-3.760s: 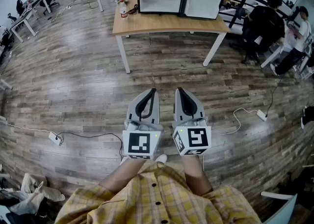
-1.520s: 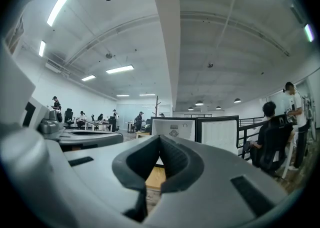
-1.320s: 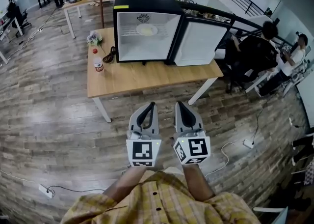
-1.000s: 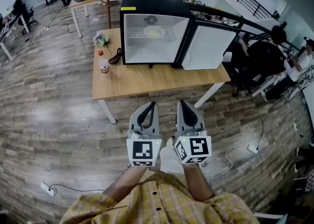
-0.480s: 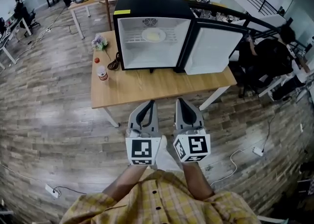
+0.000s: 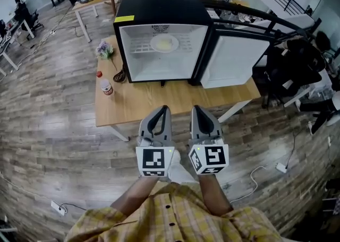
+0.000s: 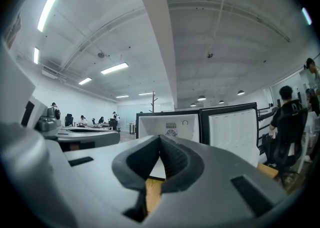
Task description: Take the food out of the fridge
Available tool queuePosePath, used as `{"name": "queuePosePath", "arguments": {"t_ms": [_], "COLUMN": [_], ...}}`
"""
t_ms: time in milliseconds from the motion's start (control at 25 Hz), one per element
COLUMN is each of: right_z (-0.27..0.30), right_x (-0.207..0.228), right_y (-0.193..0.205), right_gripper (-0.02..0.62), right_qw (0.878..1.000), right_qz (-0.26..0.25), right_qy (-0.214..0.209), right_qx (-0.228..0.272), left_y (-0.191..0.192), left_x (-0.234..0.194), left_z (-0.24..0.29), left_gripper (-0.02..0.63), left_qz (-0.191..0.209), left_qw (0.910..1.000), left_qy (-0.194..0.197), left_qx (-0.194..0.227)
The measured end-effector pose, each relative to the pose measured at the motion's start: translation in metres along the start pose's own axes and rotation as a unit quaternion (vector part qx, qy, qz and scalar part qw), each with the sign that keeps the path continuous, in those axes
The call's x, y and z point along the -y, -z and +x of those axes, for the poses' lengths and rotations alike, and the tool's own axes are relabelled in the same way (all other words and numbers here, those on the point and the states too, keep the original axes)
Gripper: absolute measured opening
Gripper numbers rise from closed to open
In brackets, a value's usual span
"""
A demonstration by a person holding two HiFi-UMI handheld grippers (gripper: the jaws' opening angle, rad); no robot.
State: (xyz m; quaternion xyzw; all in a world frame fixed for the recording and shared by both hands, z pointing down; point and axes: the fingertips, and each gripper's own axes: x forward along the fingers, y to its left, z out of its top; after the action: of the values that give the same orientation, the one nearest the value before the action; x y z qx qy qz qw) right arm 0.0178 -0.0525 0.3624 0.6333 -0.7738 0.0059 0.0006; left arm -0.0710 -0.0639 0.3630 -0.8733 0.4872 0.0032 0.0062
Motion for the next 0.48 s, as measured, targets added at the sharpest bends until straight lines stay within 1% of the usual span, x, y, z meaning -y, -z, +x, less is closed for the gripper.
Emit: {"name": "queuePosePath", "arguments": {"t_ms": [240, 480], "right_z": [0.038, 0.069], "right_x": [0.025, 0.047], "right_y": [0.003, 0.009], "right_gripper": [0.006, 0.007], "right_qw": [1.0, 1.0], "right_qz": [0.007, 0.018], "right_qy": [-0.004, -0.015], "right_qx": [-0.003, -0.01], "left_y": [0.005, 0.011], "left_x": [-0.008, -0.018], "left_z": [0.044, 0.084], "left_gripper": [0.006, 0.007], "left_qz": [0.002, 0.006], "left_qw": [0.9999, 0.9996], "left_qy": [-0.004, -0.019], "left_qx": [-0.01, -0.021]}}
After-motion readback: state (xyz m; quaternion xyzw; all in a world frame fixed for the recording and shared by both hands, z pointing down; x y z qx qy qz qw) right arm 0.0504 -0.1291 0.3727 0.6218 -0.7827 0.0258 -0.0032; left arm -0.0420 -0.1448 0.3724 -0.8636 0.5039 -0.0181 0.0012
